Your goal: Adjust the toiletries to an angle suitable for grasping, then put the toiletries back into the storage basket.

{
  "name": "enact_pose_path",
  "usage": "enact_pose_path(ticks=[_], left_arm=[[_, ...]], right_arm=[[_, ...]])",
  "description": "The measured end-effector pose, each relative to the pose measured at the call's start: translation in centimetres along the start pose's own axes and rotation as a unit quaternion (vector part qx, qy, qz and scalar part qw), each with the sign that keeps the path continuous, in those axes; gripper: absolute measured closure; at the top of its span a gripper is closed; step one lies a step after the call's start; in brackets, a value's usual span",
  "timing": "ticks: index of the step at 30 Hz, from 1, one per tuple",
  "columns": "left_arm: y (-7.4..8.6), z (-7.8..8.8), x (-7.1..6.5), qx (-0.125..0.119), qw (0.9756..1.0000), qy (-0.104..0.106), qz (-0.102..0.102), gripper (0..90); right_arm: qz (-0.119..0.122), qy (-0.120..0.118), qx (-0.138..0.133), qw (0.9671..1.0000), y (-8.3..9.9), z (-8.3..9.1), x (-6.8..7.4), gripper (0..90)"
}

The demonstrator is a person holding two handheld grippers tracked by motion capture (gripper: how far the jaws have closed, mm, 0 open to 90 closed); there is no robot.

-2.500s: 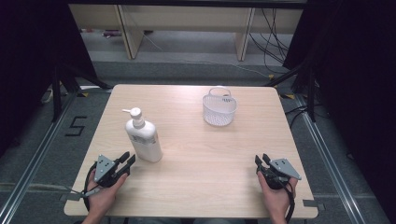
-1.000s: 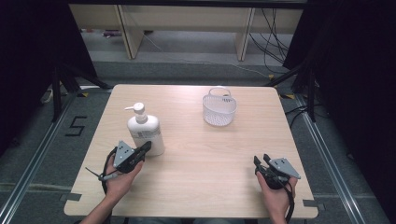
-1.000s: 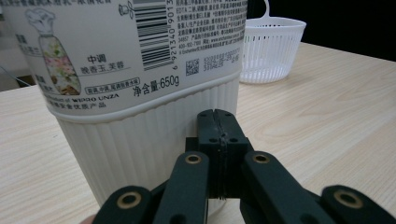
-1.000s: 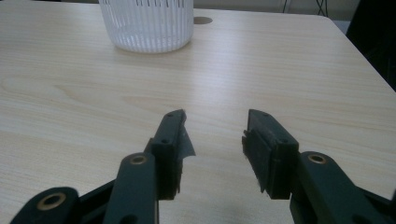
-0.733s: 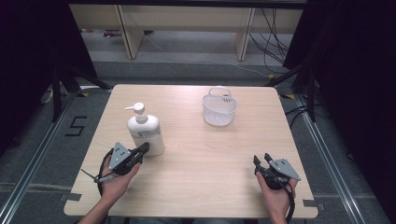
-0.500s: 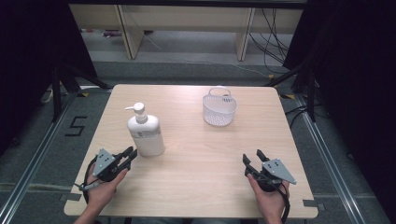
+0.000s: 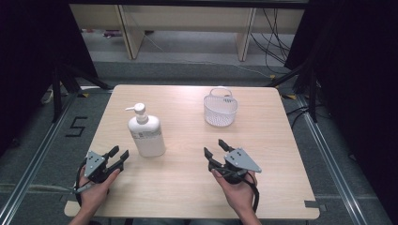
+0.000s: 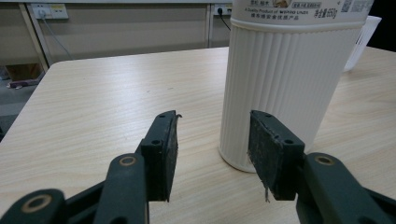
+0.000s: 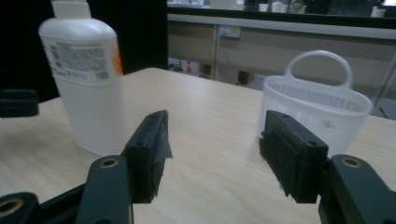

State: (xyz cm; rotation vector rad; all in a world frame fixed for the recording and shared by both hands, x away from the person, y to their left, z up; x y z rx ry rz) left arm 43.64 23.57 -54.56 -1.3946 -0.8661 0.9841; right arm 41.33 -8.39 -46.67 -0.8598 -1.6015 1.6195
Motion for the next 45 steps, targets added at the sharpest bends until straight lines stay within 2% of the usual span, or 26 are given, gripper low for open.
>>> enact_pose_path(ticks=[1, 2, 3, 4, 6, 7, 8, 9, 11, 13, 14, 15, 18, 19, 20, 22, 25, 26, 31, 32, 33, 36, 37, 38, 39, 45], left_arm=[[0.0, 0.0, 0.1, 0.000, 1.0000, -0.001, -0.001, 51.7], [0.0, -0.1, 0.1, -0.002, 1.0000, -0.002, 0.001, 51.2], [0.0, 0.0, 0.1, -0.002, 1.0000, -0.001, 0.001, 51.2], [0.0, -0.1, 0.1, -0.001, 1.0000, -0.003, 0.000, 51.0], [0.0, 0.0, 0.1, 0.001, 1.0000, -0.005, -0.002, 50.9], [0.0, 0.0, 0.1, 0.001, 1.0000, -0.006, -0.002, 50.8], [0.0, 0.0, 0.1, 0.000, 1.0000, -0.006, -0.002, 50.8], [0.0, 0.0, 0.1, 0.001, 1.0000, -0.008, -0.003, 50.8], [0.0, -0.1, 0.1, -0.002, 1.0000, -0.007, -0.002, 50.8], [0.1, -0.1, 0.1, 0.004, 0.9999, -0.007, -0.012, 50.8], [0.0, -0.2, 0.0, -0.002, 0.9999, -0.004, -0.013, 50.6], [0.0, -0.2, 0.0, 0.003, 0.9998, -0.005, -0.017, 50.6], [0.0, -0.1, -0.1, -0.001, 0.9998, -0.003, -0.018, 50.2], [0.0, -0.1, 0.0, -0.001, 0.9999, -0.005, -0.015, 50.2], [0.0, -0.1, 0.1, -0.001, 0.9999, -0.006, -0.013, 50.1], [0.0, -0.1, 0.0, 0.001, 0.9999, -0.006, -0.015, 50.4], [0.0, -0.1, 0.0, 0.004, 0.9998, -0.007, -0.017, 50.2], [0.0, -0.1, 0.0, 0.004, 0.9998, -0.008, -0.017, 50.2], [0.0, -0.1, 0.1, 0.004, 0.9998, -0.010, -0.014, 49.9], [0.0, -0.1, 0.1, 0.004, 0.9998, -0.009, -0.016, 49.9], [0.1, 0.0, 0.1, 0.005, 0.9998, -0.009, -0.016, 49.9], [0.0, 0.0, 0.0, 0.004, 0.9998, -0.008, -0.017, 49.9], [0.0, 0.0, 0.0, 0.004, 0.9998, -0.008, -0.017, 49.9], [0.0, 0.0, 0.1, 0.003, 0.9998, -0.008, -0.016, 49.9], [0.0, 0.0, 0.1, 0.003, 0.9998, -0.008, -0.016, 49.9], [0.0, -0.1, 0.1, 0.002, 0.9999, -0.007, -0.016, 49.5]], right_arm=[[0.000, 0.000, 0.000, 1.0000, 0.0, 0.0, 0.0, 41.9], [0.006, -0.024, -0.007, 0.9997, -0.7, -1.3, 1.6, 41.7], [0.006, -0.024, -0.007, 0.9997, -0.7, -1.3, 1.6, 41.7], [0.003, -0.042, -0.012, 0.9990, -1.3, -2.3, 3.0, 41.5], [0.004, -0.041, -0.008, 0.9991, -1.4, -2.6, 3.4, 41.5], [0.001, -0.048, -0.013, 0.9988, -1.7, -3.1, 4.0, 41.2], [0.010, -0.053, -0.018, 0.9984, -2.0, -4.0, 5.0, 41.0], [0.006, -0.057, -0.015, 0.9982, -2.0, -4.3, 5.5, 40.7], [0.009, -0.057, -0.016, 0.9982, -2.1, -4.6, 5.9, 40.5], [0.009, -0.056, -0.020, 0.9982, -2.4, -5.2, 6.7, 40.3], [0.010, -0.056, -0.022, 0.9981, -2.7, -5.8, 7.4, 40.4], [0.010, -0.056, -0.022, 0.9981, -2.7, -5.8, 7.4, 40.4], [0.004, -0.055, -0.029, 0.9981, -3.5, -6.7, 8.9, 41.4], [0.004, -0.055, -0.029, 0.9981, -3.5, -6.7, 8.9, 41.4], [0.012, -0.058, -0.032, 0.9977, -3.8, -7.1, 9.1, 41.5], [0.008, -0.060, -0.033, 0.9976, -4.5, -8.1, 10.2, 41.8], [0.008, -0.064, -0.034, 0.9974, -5.0, -8.9, 10.8, 41.9], [0.006, -0.068, -0.036, 0.9970, -5.4, -9.7, 11.4, 41.9], [0.011, -0.067, -0.037, 0.9970, -5.9, -11.0, 11.9, 42.1], [0.019, -0.062, -0.042, 0.9970, -6.2, -11.3, 11.8, 42.2], [0.009, -0.061, -0.042, 0.9972, -6.3, -11.6, 12.0, 42.2], [0.024, -0.061, -0.047, 0.9968, -6.7, -12.3, 12.1, 42.3], [0.015, -0.060, -0.044, 0.9971, -6.8, -12.6, 12.3, 42.3], [0.021, -0.059, -0.049, 0.9968, -7.0, -12.9, 12.2, 42.3], [0.014, -0.059, -0.042, 0.9972, -7.0, -13.0, 12.3, 42.3], [0.013, -0.059, -0.039, 0.9974, -7.3, -14.3, 12.4, 42.3]])
Point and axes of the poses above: each handheld gripper's, and its own axes: z roughly backward along the jaws, y roughly out of its underside, x roughly to its left, the point moved 10 cm from there along -z, roughly forward along the jaws, and after that the axes turned 11 degrees about -x, right-handed, at the moved point
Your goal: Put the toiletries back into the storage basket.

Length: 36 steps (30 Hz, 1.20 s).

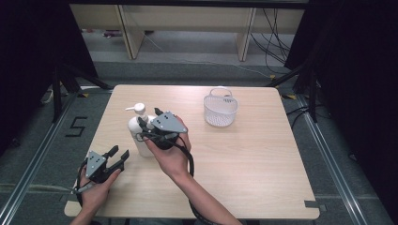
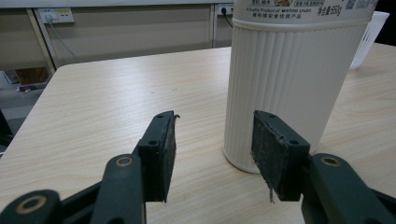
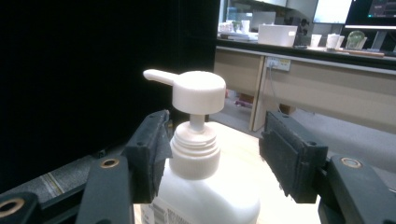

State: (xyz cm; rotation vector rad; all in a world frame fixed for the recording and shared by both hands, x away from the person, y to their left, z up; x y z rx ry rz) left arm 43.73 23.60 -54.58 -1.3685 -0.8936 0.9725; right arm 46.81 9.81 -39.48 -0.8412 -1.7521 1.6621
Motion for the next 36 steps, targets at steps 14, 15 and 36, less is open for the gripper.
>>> enact_pose_path(ticks=[14, 15, 36], left_arm=[[-0.1, 0.0, 0.0, -0.005, 1.0000, 0.002, 0.003, 49.1], [-0.1, 0.0, 0.0, -0.004, 1.0000, 0.003, 0.003, 49.0], [-0.1, -0.1, -0.1, -0.009, 0.9999, 0.007, 0.004, 49.0]], right_arm=[[0.002, -0.003, 0.021, 0.9998, 0.1, -2.0, 0.8, 44.9], [-0.004, -0.002, 0.020, 0.9998, 0.0, -2.1, 0.9, 45.1], [-0.001, 0.019, 0.029, 0.9994, 0.0, -3.7, 0.7, 55.4]])
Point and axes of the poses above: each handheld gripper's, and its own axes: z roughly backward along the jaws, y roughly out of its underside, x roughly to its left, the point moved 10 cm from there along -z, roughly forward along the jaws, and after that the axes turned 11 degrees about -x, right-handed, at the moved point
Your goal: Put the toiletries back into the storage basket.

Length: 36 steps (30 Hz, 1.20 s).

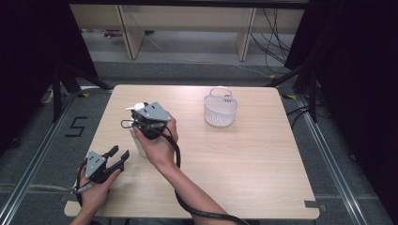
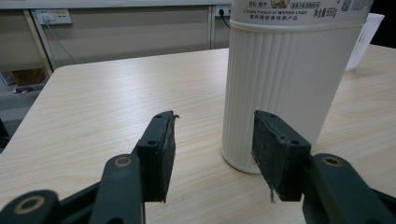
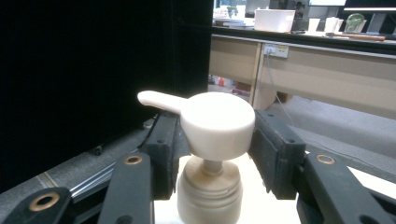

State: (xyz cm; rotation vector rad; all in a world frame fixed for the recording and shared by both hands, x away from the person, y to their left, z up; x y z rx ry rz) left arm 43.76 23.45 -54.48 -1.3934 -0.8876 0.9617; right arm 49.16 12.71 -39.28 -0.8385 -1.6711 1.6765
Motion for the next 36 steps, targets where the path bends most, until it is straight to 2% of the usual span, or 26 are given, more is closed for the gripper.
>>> enact_pose_path(ticks=[4, 15, 16, 17, 19, 20, 21, 22, 24, 25, 30, 34, 35, 36], left_arm=[[0.0, 0.1, 0.0, 0.003, 1.0000, 0.000, -0.003, 48.9], [0.0, 0.0, 0.0, 0.001, 1.0000, 0.000, -0.001, 49.0], [0.0, 0.0, 0.0, -0.001, 1.0000, 0.001, 0.000, 48.9], [0.0, 0.0, 0.0, -0.001, 1.0000, 0.001, 0.000, 48.8], [0.0, 0.0, 0.0, -0.001, 1.0000, 0.001, 0.000, 48.8], [0.0, 0.0, 0.0, 0.000, 1.0000, 0.001, -0.001, 48.8], [0.0, 0.1, 0.0, 0.005, 1.0000, -0.001, -0.003, 48.8], [0.0, 0.1, 0.0, 0.004, 1.0000, -0.001, -0.002, 48.8], [0.0, 0.1, 0.0, 0.005, 1.0000, -0.001, -0.003, 48.8], [0.0, 0.1, 0.0, 0.004, 1.0000, -0.001, -0.002, 48.8], [0.0, 0.1, 0.0, 0.005, 1.0000, -0.002, -0.002, 48.7], [0.0, 0.0, 0.0, 0.004, 1.0000, -0.002, -0.002, 48.5], [0.0, 0.0, 0.0, 0.004, 1.0000, -0.002, -0.002, 48.2], [0.0, 0.0, 0.0, 0.004, 1.0000, -0.001, -0.002, 48.2]], right_arm=[[-0.005, 0.000, -0.001, 1.0000, 0.0, -0.1, 0.1, 58.8], [-0.009, 0.000, -0.008, 0.9999, 0.0, -0.1, 0.1, 59.9], [-0.008, -0.002, -0.019, 0.9998, -0.1, -0.2, 0.0, 60.0], [-0.011, -0.001, -0.012, 0.9999, 0.0, 0.0, -0.1, 60.0], [-0.015, -0.003, -0.019, 0.9997, -0.1, 0.0, -0.2, 60.0], [-0.021, -0.002, -0.013, 0.9997, -0.1, 0.2, -0.2, 60.0], [-0.016, -0.003, -0.020, 0.9997, -0.3, 0.3, -0.4, 60.1], [-0.025, -0.001, -0.019, 0.9995, -0.4, 0.5, -0.4, 60.1], [-0.027, -0.004, -0.021, 0.9994, -0.6, 0.5, -0.5, 60.1], [-0.021, -0.003, -0.029, 0.9993, -0.9, 0.6, -0.7, 60.1], [-0.025, 0.003, -0.032, 0.9992, -1.6, 1.4, -1.1, 60.1], [-0.010, 0.004, -0.048, 0.9988, -2.5, 1.9, -2.0, 60.1], [-0.026, 0.009, -0.043, 0.9987, -2.4, 2.1, -2.0, 60.1], [-0.019, 0.010, -0.045, 0.9988, -2.6, 2.2, -2.2, 60.1]])
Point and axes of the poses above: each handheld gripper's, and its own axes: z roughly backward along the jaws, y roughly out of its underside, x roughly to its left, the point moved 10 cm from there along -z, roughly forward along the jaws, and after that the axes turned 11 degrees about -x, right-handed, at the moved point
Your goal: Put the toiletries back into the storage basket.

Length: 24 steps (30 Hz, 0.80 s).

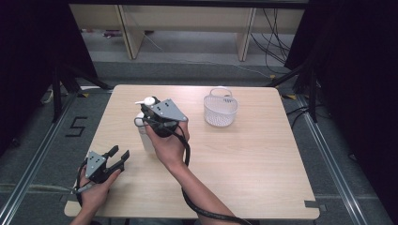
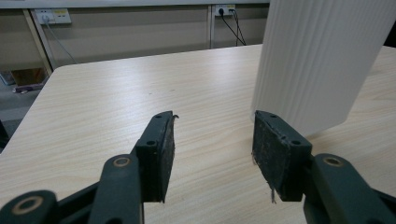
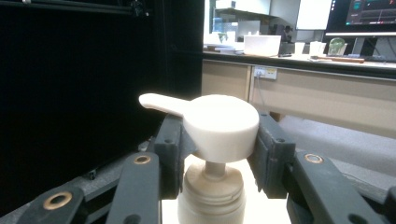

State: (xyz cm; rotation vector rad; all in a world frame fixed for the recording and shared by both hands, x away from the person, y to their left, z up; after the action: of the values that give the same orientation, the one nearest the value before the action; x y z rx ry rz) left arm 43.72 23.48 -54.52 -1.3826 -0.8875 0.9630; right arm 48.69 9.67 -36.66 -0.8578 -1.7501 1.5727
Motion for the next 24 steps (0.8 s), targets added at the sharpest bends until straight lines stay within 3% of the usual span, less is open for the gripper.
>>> enact_pose_path(ticks=[7, 17, 22, 23, 24], left_arm=[[0.0, 0.0, 0.0, 0.001, 1.0000, 0.000, 0.000, 47.8], [0.0, 0.0, 0.0, 0.000, 1.0000, -0.001, 0.001, 47.2], [0.0, 0.0, 0.0, 0.000, 1.0000, -0.001, 0.001, 47.0], [0.0, 0.0, 0.0, 0.000, 1.0000, -0.001, 0.001, 47.0], [0.0, 0.0, 0.0, 0.000, 1.0000, -0.001, 0.001, 47.0]], right_arm=[[0.010, 0.009, -0.012, 0.9998, -0.9, 0.8, -1.0, 60.1], [0.002, 0.022, -0.018, 0.9996, -1.6, 1.9, -2.2, 60.1], [0.007, 0.026, -0.026, 0.9993, -1.8, 2.2, -2.9, 60.1], [0.018, 0.024, -0.029, 0.9991, -2.0, 2.3, -3.1, 60.1], [0.010, 0.026, -0.027, 0.9993, -1.9, 2.3, -3.1, 60.1]])
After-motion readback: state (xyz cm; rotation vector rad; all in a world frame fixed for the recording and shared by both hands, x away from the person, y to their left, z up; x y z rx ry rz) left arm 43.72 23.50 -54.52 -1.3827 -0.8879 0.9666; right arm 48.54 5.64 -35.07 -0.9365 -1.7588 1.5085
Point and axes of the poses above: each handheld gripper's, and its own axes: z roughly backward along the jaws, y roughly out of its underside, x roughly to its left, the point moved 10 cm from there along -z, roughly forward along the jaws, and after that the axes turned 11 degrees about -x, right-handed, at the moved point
